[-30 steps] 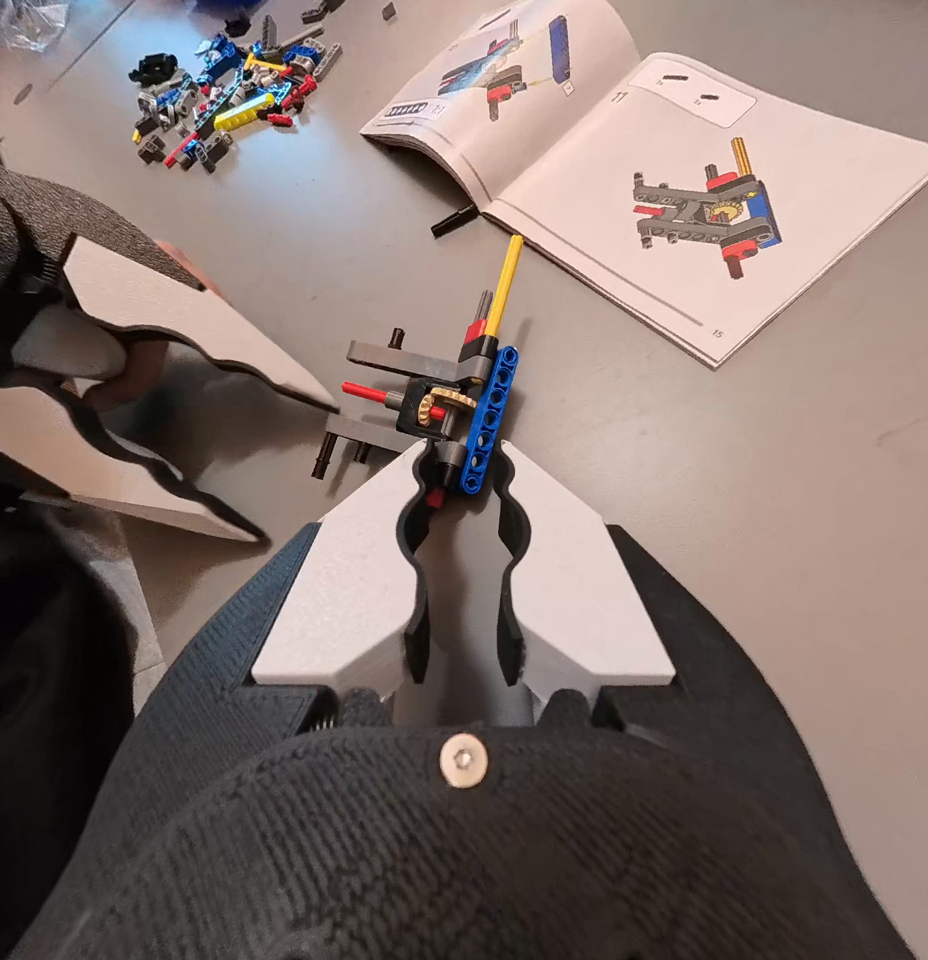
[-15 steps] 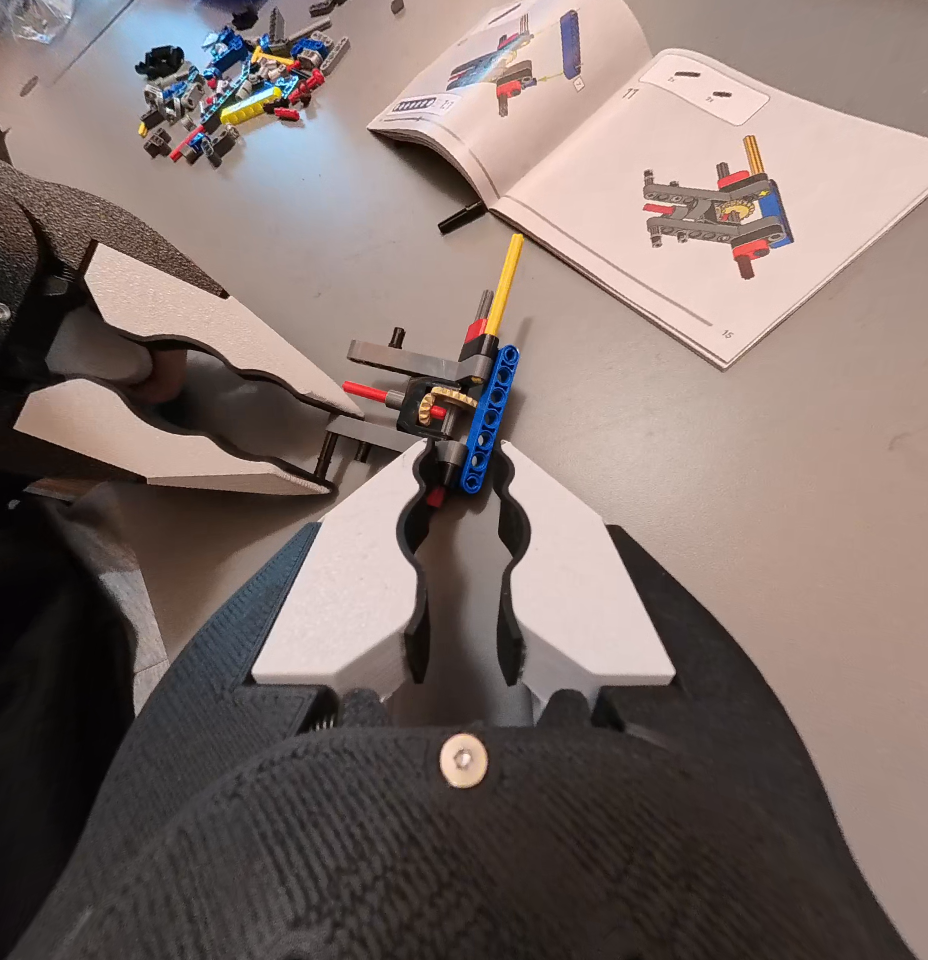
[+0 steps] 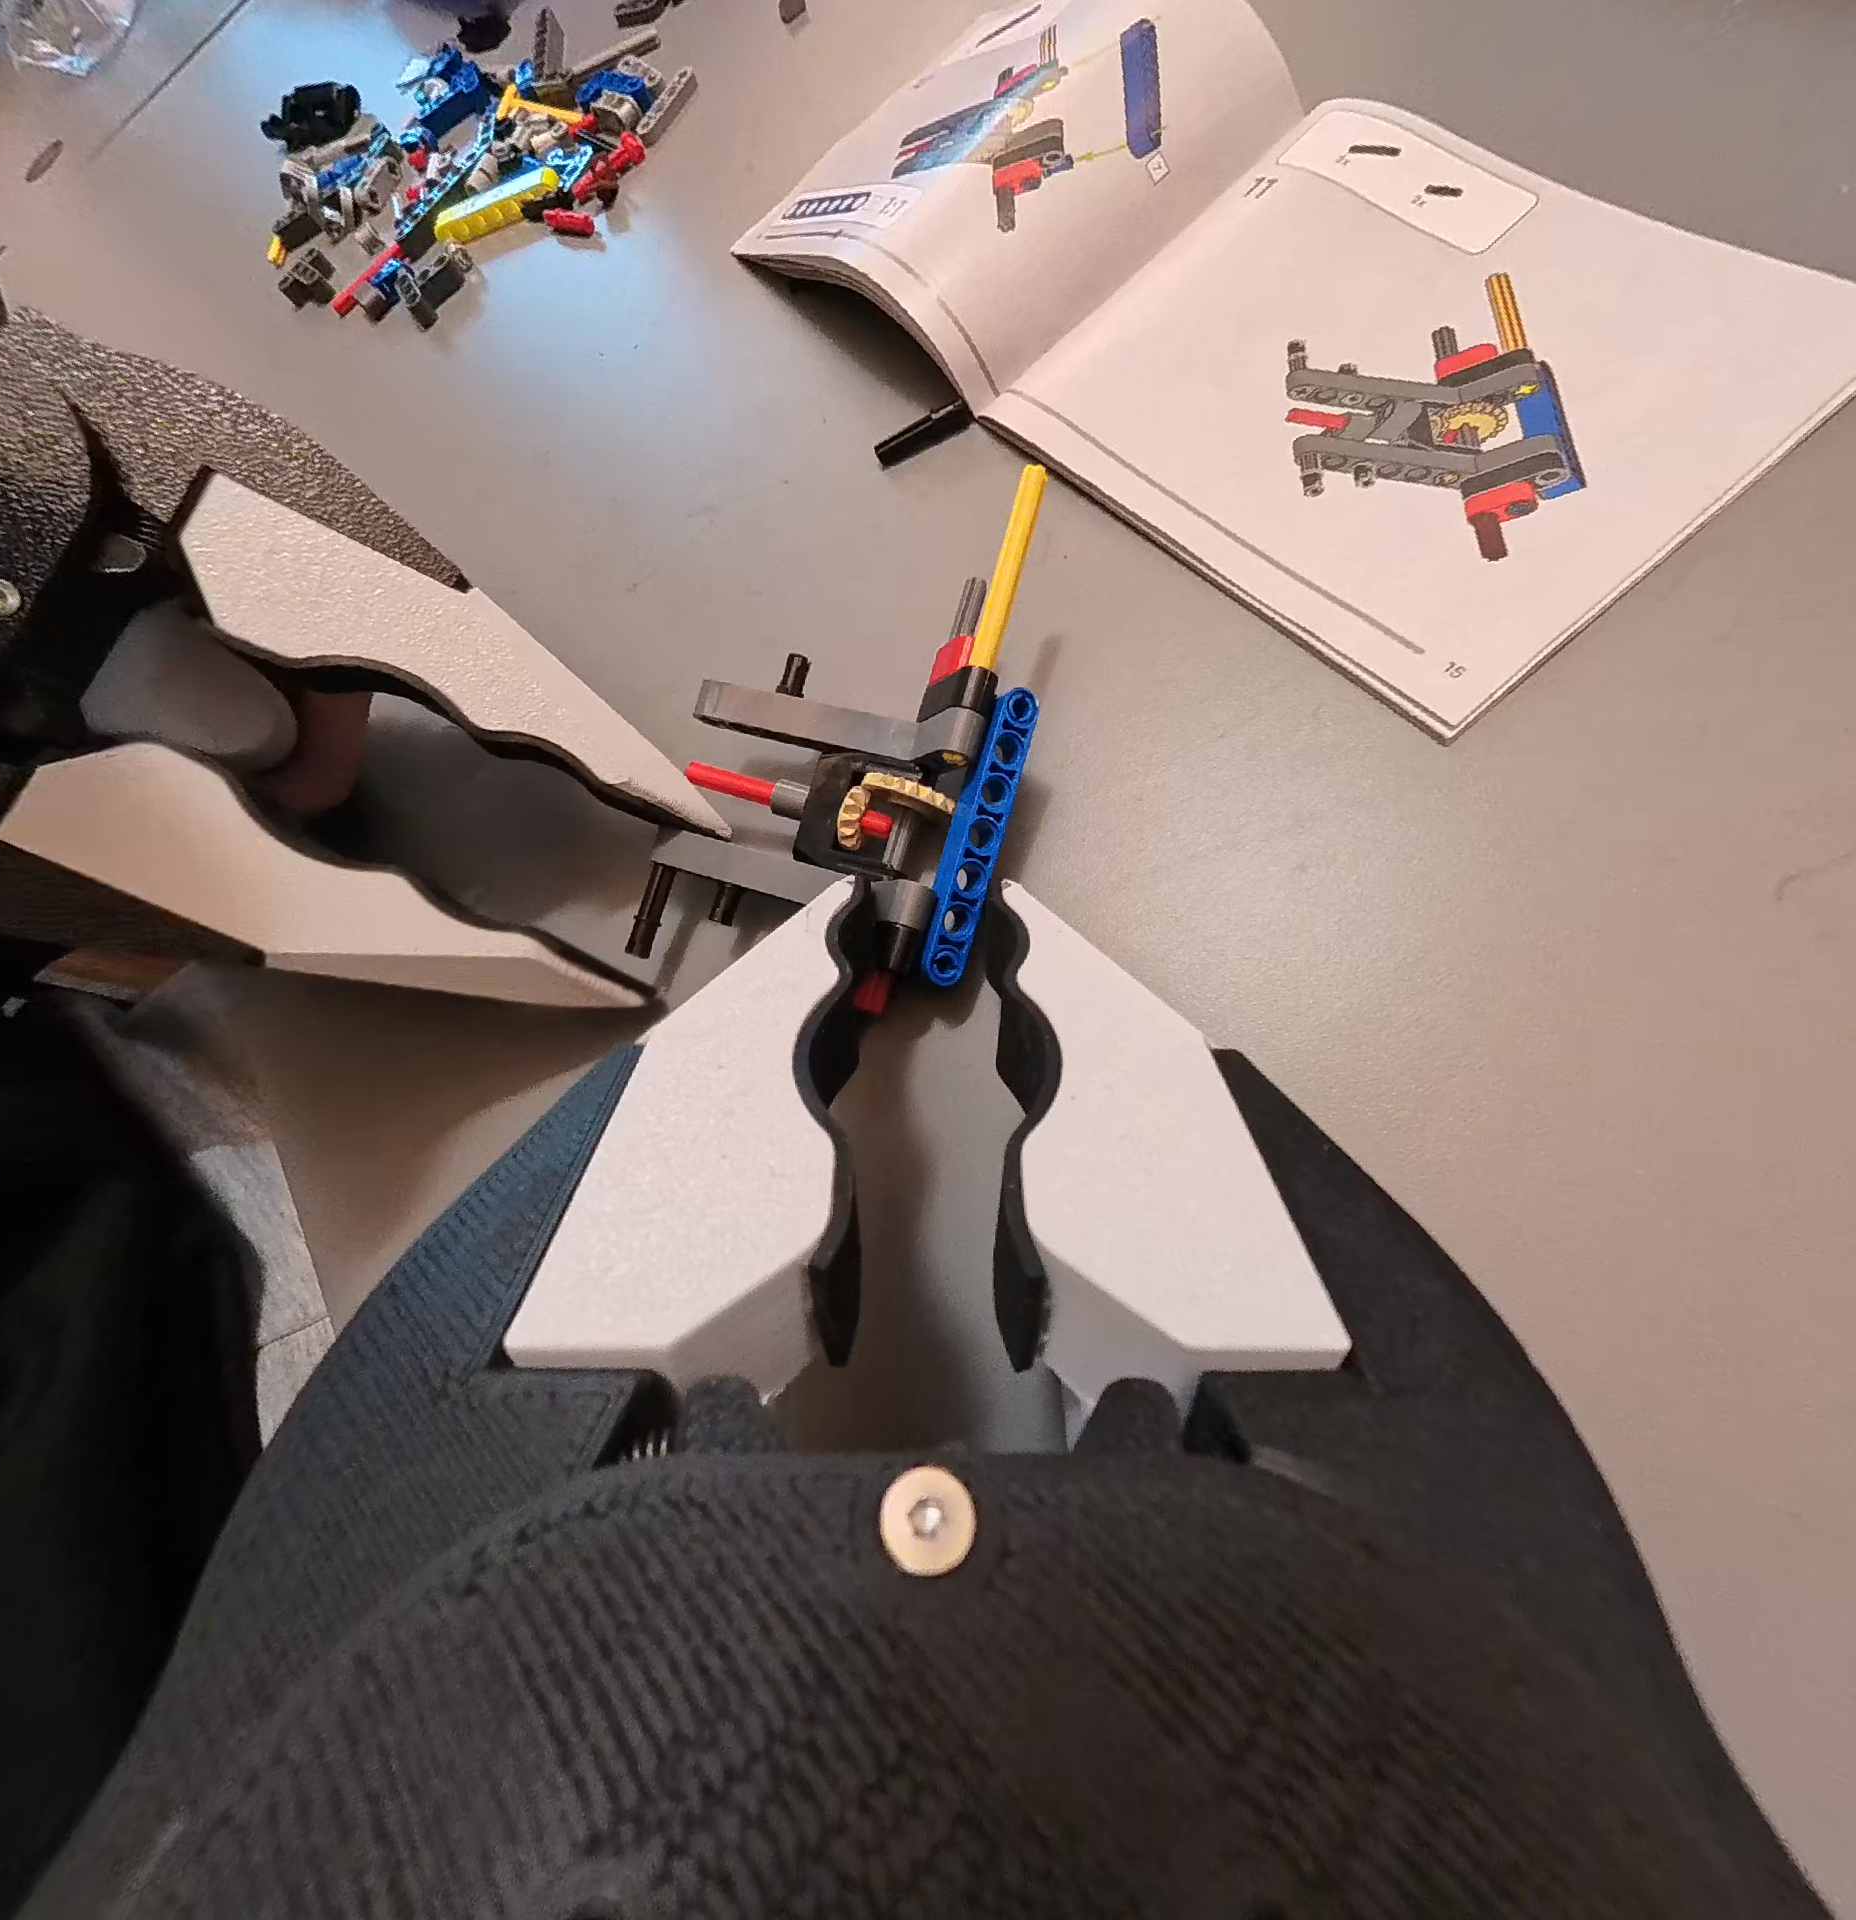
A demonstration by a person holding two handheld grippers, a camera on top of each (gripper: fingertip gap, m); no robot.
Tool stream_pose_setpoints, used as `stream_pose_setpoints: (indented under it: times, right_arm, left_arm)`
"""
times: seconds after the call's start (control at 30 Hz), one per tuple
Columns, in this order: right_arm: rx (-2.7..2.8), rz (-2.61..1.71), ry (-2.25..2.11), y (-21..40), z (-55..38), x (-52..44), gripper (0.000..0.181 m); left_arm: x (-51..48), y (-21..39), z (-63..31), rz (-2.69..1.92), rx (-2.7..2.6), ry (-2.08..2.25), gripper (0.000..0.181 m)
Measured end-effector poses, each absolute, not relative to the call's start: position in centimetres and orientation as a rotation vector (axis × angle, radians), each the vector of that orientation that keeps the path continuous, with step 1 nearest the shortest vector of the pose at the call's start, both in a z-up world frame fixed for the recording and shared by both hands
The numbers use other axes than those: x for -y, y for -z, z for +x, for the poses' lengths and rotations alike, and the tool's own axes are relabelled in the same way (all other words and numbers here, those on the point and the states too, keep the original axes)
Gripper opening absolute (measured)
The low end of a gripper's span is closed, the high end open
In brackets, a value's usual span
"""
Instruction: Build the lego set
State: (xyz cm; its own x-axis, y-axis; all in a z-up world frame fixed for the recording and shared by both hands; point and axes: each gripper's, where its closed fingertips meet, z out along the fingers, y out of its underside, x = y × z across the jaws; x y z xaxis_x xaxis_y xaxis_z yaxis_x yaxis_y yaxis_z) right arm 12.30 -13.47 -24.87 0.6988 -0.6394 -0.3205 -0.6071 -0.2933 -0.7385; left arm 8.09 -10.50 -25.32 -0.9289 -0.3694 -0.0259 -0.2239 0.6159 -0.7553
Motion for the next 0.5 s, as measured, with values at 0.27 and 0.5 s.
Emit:
stream_pose_setpoints:
  times: [0.27,0.5]
  right_arm:
    - [-0.960,-1.985,0.040,24.87,12.30,13.48,0.019]
    - [-0.959,-1.985,0.041,24.88,12.31,13.46,0.019]
  left_arm:
    - [10.37,25.39,8.36,-0.499,-2.636,1.179,0.026]
    - [10.28,25.67,8.38,-0.498,-2.659,1.166,0.025]
